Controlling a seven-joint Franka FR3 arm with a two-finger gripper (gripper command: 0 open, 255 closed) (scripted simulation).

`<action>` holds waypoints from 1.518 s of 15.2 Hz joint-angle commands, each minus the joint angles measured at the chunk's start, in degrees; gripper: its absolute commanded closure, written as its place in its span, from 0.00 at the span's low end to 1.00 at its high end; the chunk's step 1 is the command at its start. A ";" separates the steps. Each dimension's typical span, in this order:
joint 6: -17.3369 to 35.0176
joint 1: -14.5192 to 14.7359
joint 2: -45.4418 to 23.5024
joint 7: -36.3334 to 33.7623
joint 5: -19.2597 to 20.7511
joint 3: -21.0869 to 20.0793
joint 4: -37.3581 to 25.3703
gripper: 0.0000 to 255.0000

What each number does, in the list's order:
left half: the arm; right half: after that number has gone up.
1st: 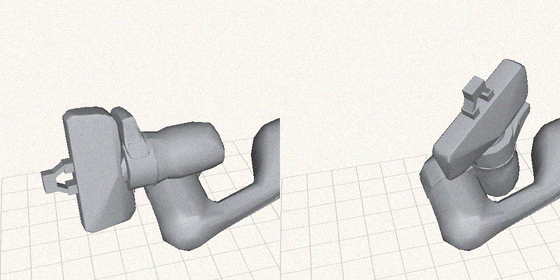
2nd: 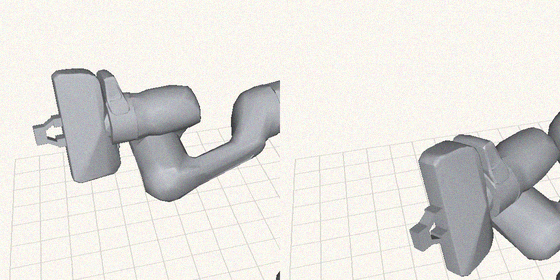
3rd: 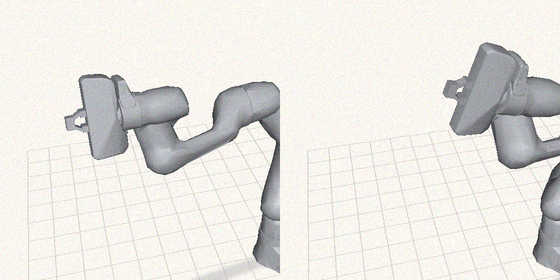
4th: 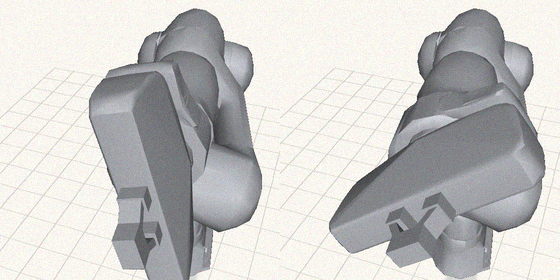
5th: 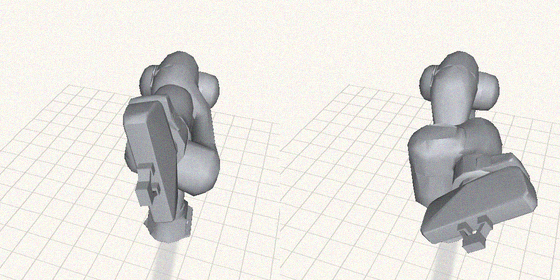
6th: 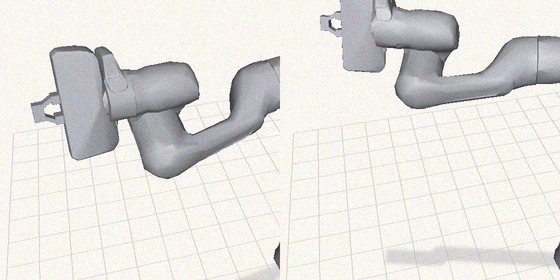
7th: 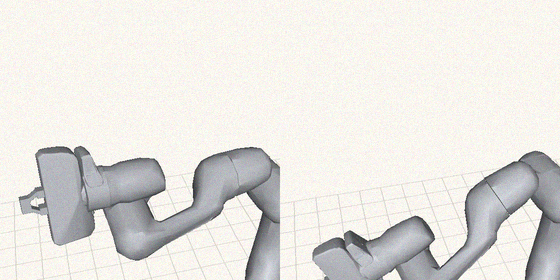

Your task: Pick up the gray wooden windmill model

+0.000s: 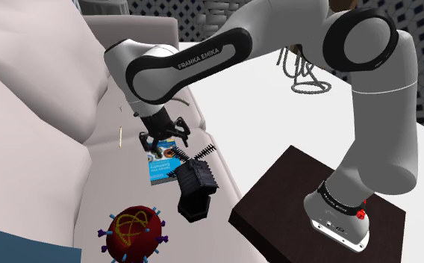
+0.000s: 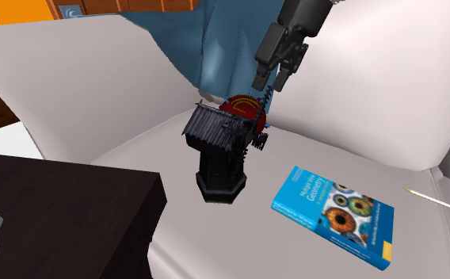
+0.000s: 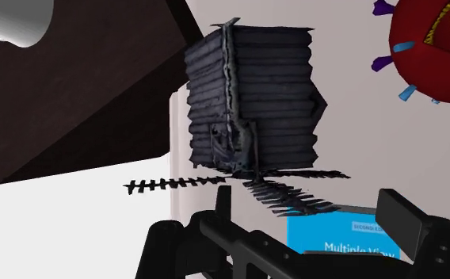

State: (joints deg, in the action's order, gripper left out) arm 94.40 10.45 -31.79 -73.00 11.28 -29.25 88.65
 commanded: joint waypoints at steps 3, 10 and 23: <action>1.11 0.11 -0.53 -0.19 0.23 0.12 0.61 1.00; 1.28 0.04 -0.28 -0.23 0.15 0.06 1.03 1.00; -5.85 0.01 2.21 0.41 -1.06 -0.62 -3.92 1.00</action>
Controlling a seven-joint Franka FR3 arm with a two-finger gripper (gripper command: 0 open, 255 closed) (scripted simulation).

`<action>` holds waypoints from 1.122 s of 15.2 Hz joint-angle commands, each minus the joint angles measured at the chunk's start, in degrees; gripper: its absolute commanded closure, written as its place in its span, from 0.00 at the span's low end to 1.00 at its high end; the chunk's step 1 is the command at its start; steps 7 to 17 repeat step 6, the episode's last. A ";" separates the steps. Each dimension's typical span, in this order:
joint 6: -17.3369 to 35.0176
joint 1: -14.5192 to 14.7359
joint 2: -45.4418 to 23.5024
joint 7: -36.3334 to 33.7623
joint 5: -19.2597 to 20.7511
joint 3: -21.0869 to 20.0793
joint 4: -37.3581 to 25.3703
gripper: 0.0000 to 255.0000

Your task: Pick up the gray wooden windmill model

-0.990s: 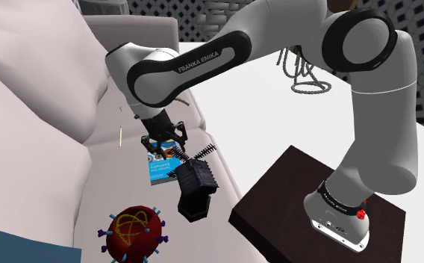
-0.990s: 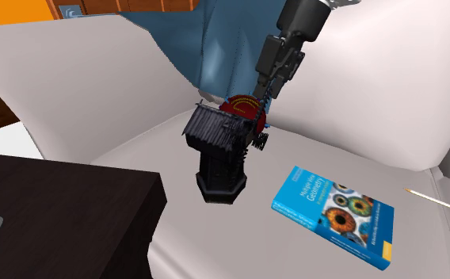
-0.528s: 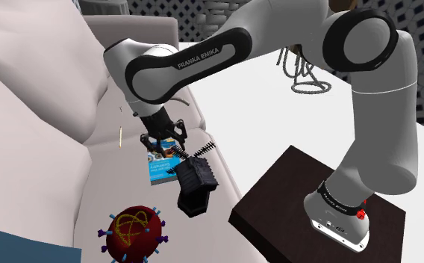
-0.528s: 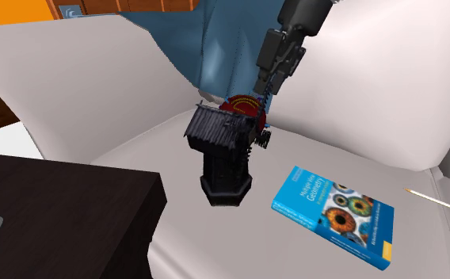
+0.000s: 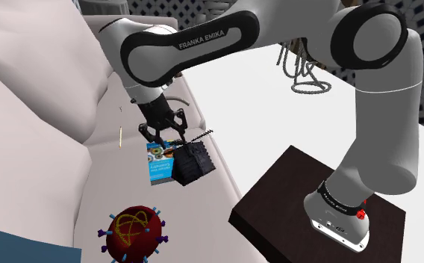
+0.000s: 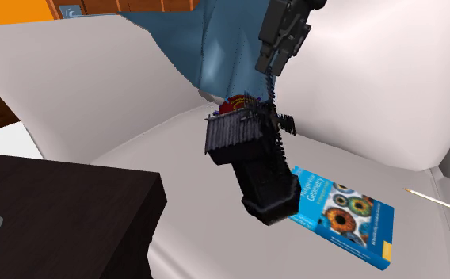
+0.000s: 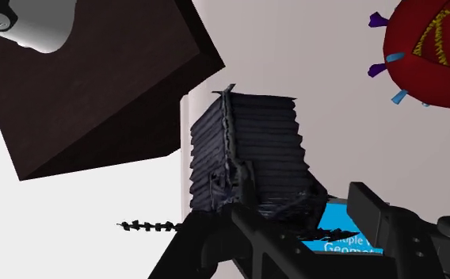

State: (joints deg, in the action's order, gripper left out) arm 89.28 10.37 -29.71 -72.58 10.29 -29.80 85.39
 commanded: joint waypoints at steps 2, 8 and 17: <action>-2.07 0.14 0.50 0.06 -0.25 -0.17 -1.70 1.00; -3.55 0.21 0.84 0.13 -0.43 -0.27 -2.90 1.00; -3.55 0.21 0.84 0.13 -0.43 -0.27 -2.90 1.00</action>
